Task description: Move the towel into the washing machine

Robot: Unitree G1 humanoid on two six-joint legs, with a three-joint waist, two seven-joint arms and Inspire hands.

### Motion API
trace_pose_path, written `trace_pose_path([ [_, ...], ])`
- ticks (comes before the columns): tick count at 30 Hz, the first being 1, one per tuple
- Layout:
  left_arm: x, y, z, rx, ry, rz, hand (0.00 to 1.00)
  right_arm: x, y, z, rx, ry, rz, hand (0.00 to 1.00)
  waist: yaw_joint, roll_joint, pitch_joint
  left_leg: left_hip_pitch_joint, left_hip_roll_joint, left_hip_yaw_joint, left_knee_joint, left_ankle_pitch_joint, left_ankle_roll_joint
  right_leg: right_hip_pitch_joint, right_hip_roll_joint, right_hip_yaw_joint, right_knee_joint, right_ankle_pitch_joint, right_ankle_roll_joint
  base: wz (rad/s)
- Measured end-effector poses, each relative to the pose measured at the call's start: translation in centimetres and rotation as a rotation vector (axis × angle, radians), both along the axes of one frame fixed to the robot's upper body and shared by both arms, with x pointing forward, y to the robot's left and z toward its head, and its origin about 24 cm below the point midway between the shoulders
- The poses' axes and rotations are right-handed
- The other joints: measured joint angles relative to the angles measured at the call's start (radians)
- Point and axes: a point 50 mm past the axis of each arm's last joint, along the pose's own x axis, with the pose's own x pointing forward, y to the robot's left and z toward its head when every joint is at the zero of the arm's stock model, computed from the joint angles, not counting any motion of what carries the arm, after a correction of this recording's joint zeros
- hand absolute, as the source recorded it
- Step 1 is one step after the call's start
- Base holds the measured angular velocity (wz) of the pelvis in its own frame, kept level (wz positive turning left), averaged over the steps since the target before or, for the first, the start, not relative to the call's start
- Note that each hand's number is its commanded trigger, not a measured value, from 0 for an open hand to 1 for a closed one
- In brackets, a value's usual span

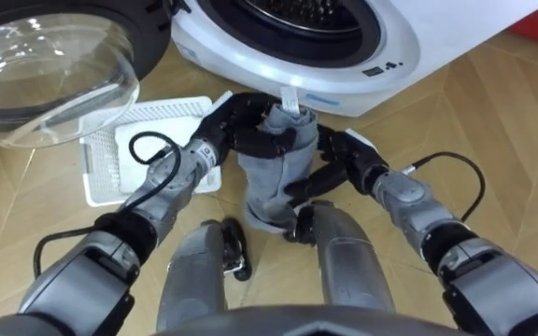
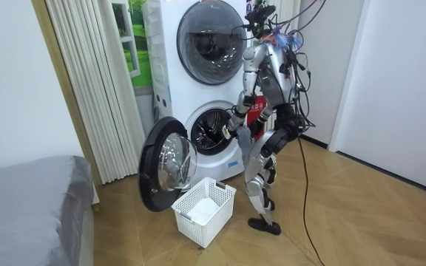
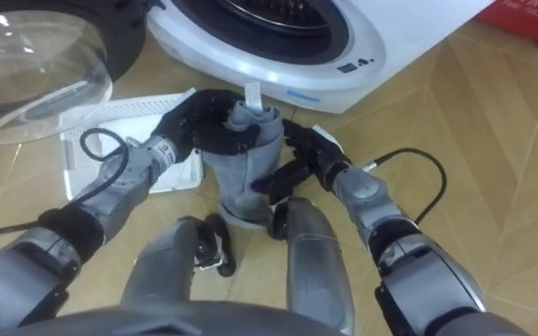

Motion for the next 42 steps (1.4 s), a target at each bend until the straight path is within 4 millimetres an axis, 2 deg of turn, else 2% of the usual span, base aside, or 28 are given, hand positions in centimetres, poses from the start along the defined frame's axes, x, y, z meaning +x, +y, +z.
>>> trace_pose_path([
  [4, 0.1, 0.0, 0.5, -0.141, 0.020, 0.026, 1.00, -0.2, 0.0, -0.2, 0.008, 0.005, -0.011, 0.00, 0.001, 0.002, -0.0026, 0.017, 0.002, -0.010, -0.013, 0.008, -0.005, 0.030, 0.004, -0.012, -0.034, 0.009, -0.004, 0.05],
  [7, 0.3, -0.1, 0.8, -0.190, 0.022, 0.026, 1.00, -0.3, 0.0, -0.2, 0.002, 0.002, -0.007, 0.00, 0.005, 0.016, -0.0108, 0.021, 0.006, -0.021, -0.013, 0.009, -0.006, 0.049, 0.010, -0.022, -0.054, 0.017, -0.004, 0.03],
  [10, 0.8, -0.7, 1.9, -0.253, -0.004, 0.017, 1.00, -0.8, -0.1, -0.5, 0.009, 0.006, -0.021, 0.00, 0.025, 0.018, -0.0108, 0.021, 0.007, -0.025, -0.021, 0.014, -0.007, 0.055, 0.013, -0.029, -0.070, 0.026, -0.004, 0.02],
  [14, 1.3, -1.6, 3.6, -0.349, -0.055, -0.001, 1.00, -1.8, -0.1, -1.1, 0.013, 0.028, -0.030, 0.00, 0.052, 0.031, -0.0090, 0.020, 0.005, -0.030, -0.030, 0.015, -0.006, 0.059, 0.014, -0.034, -0.082, 0.029, -0.002, 0.02],
  [23, 1.4, -1.5, 3.7, -0.513, -0.006, 0.030, 1.00, -2.0, -0.1, -1.2, 0.012, 0.044, -0.032, 0.00, 0.049, 0.031, -0.0065, 0.021, -0.002, -0.037, -0.044, 0.016, -0.005, 0.058, 0.005, -0.044, -0.077, 0.018, 0.001, 0.03],
  [24, 1.4, -1.5, 3.7, -0.530, 0.002, 0.035, 1.00, -2.0, -0.1, -1.3, 0.012, 0.046, -0.032, 0.18, 0.049, 0.030, -0.0061, 0.021, -0.002, -0.038, -0.045, 0.016, -0.005, 0.058, 0.004, -0.045, -0.075, 0.015, 0.001, 0.08],
  [26, 1.3, -1.7, 3.5, -0.597, 0.041, 0.062, 1.00, -2.1, -0.2, -1.3, 0.008, 0.056, -0.037, 1.00, 0.046, 0.029, -0.0052, 0.020, -0.007, -0.044, -0.045, 0.016, -0.005, 0.055, 0.001, -0.045, -0.067, 0.007, 0.003, 0.09],
  [33, 0.6, -1.9, 2.8, -0.750, 0.117, 0.106, 1.00, -1.5, 0.6, -1.1, -0.006, 0.051, -0.031, 1.00, 0.018, 0.023, -0.0021, 0.014, -0.014, -0.051, -0.049, 0.016, -0.005, 0.045, -0.011, -0.053, -0.050, -0.007, 0.003, 0.05],
  [42, 0.3, -2.0, 2.5, -0.813, 0.159, 0.104, 1.00, -1.4, 0.6, -1.0, -0.032, 0.067, -0.022, 1.00, 0.018, 0.023, -0.0020, 0.015, -0.014, -0.051, -0.058, 0.016, -0.006, 0.045, -0.006, -0.053, -0.061, -0.008, 0.004, 0.00],
])
